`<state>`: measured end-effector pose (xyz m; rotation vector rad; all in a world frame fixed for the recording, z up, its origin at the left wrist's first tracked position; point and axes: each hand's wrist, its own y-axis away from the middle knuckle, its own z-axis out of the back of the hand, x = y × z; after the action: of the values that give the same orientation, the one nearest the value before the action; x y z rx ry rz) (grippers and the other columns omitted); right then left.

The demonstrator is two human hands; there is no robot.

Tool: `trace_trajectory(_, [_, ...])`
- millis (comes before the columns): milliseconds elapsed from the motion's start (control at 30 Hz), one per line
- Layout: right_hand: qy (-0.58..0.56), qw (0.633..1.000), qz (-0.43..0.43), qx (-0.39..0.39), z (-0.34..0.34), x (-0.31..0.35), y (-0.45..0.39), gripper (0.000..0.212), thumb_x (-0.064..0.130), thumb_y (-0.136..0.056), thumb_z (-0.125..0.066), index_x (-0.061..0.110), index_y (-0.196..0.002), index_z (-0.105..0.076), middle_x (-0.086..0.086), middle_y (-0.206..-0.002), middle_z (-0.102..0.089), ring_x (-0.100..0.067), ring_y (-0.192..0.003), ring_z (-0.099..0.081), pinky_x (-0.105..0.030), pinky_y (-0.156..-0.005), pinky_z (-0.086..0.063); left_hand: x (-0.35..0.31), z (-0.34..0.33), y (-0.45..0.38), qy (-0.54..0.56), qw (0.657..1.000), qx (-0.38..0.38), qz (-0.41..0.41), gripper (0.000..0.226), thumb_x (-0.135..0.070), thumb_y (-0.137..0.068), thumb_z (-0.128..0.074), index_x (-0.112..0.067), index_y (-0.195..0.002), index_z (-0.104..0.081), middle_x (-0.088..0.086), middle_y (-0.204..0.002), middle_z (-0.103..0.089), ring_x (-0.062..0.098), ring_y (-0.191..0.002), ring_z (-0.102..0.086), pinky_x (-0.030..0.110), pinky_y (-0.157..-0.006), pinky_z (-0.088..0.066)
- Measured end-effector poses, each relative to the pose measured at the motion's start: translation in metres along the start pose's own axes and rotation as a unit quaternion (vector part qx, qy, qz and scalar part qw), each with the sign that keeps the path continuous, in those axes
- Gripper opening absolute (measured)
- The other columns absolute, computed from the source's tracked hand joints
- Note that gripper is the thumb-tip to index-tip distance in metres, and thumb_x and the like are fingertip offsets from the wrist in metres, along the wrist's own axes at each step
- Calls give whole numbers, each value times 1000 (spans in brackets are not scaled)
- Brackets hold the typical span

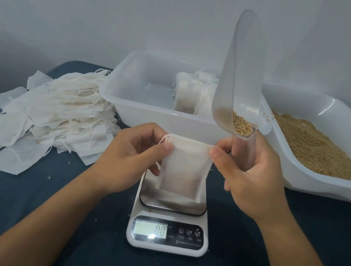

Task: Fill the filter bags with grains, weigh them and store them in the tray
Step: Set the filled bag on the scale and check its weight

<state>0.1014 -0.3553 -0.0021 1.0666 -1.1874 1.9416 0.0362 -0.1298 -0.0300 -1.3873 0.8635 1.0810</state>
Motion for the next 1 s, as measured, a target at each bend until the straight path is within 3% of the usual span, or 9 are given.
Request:
trace_trajectory(100, [71,996,-46,16,-1,-8,-5,23,28,-92,-77,23,-82,-56,-2,-82,-68,-7,-54,-57,-20,-53,-50,3,3,0,-36,998,4,49,23,-47,-82,-71,-24,-80,-68,-1,-73,-66,19,-66,-66,31,-58,-54])
trace_trajectory(200, [156,983,-94,19,-5,-20,-8,33,40,-90,-75,13,-86,-58,2,-92,-74,-18,-67,-66,-46,-59,-58,12,8,-1,-190,980,3,66,16,-46,-85,-71,-31,-85,-67,-9,-81,-73,17,-74,-74,32,-70,-57])
trace_trajectory(300, [168,980,-103,5,-6,-26,-9,45,52,-85,-73,9,-91,-59,1,-108,-75,-19,-87,-71,-50,-62,-60,18,12,-2,-259,962,-22,79,8,-39,-92,-73,-35,-87,-67,-16,-86,-74,12,-78,-73,32,-73,-57])
trace_trajectory(367, [151,983,-103,-17,-4,-25,-10,50,61,-82,-70,14,-97,-62,11,-111,-74,-10,-94,-72,-48,-65,-62,20,16,-4,-281,954,-58,86,10,-43,-91,-72,-35,-87,-68,-21,-85,-72,5,-74,-69,19,-67,-50])
trace_trajectory(467, [149,984,-89,-39,0,-19,-12,30,64,-86,-66,37,-95,-61,27,-106,-70,4,-73,-68,-26,-62,-55,22,21,-7,-298,945,-94,96,11,-45,-90,-70,-35,-88,-69,-29,-86,-68,-5,-69,-61,6,-59,-41])
trace_trajectory(633, [129,984,-80,-97,23,-13,-25,24,41,-97,-68,29,-115,-59,12,-109,-69,-4,-46,-58,-16,-46,-46,30,28,-12,-302,937,-132,116,10,-46,-93,-68,-37,-89,-67,-19,-80,-65,-9,-67,-57,20,-67,-42])
trace_trajectory(800, [216,954,-114,-173,75,-9,-52,32,59,-84,-65,41,-111,-63,16,-106,-70,-1,-54,-63,-13,-42,-44,33,26,-14,-277,944,-134,115,11,-47,-94,-67,-36,-90,-67,-21,-77,-64,-7,-67,-57,19,-68,-43])
trace_trajectory(900, [304,918,-178,-184,121,-29,-68,33,74,-74,-62,53,-100,-63,20,-99,-65,-14,-87,-70,-41,-72,-60,34,24,-14,-266,949,-133,110,11,-44,-95,-66,-35,-91,-67,-34,-68,-60,-10,-63,-55,16,-65,-41])
trace_trajectory(1000, [409,873,-227,-138,183,-75,-87,54,81,-71,-55,36,-100,-64,2,-93,-66,-35,-92,-67,-57,-85,-58,32,24,-15,-252,951,-139,111,9,-43,-95,-66,-34,-92,-67,-33,-68,-61,-8,-57,-56,9,-56,-41])
